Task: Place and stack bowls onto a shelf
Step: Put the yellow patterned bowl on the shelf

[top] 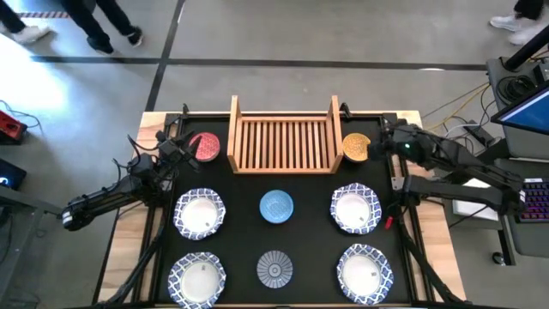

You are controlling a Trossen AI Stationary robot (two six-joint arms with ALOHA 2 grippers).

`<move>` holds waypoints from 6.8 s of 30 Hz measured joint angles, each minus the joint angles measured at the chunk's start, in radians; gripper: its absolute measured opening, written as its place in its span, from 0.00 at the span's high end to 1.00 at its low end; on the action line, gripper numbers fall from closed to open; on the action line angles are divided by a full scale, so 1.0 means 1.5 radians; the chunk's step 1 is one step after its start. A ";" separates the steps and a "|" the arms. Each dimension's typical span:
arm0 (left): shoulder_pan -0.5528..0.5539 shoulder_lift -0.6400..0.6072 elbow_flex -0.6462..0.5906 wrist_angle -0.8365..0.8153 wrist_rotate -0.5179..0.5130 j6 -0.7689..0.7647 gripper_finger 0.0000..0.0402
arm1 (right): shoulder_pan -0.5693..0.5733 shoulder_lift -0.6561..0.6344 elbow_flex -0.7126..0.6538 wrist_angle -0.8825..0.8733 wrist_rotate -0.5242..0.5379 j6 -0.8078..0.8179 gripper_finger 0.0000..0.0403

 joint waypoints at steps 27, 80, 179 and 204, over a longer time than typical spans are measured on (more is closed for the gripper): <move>0.000 0.000 0.000 0.000 0.000 0.000 0.67 | -0.168 0.322 0.100 -0.079 -0.283 -0.205 0.50; 0.000 0.000 0.000 -0.003 0.000 0.000 0.67 | -0.300 0.425 0.137 -0.112 -0.221 -0.172 0.50; 0.000 0.001 0.000 -0.005 0.000 0.000 0.67 | -0.345 0.393 0.237 0.222 0.062 -0.046 0.97; 0.000 0.001 0.000 -0.005 0.000 0.000 0.67 | -0.091 0.452 0.314 0.206 -0.228 -0.088 0.97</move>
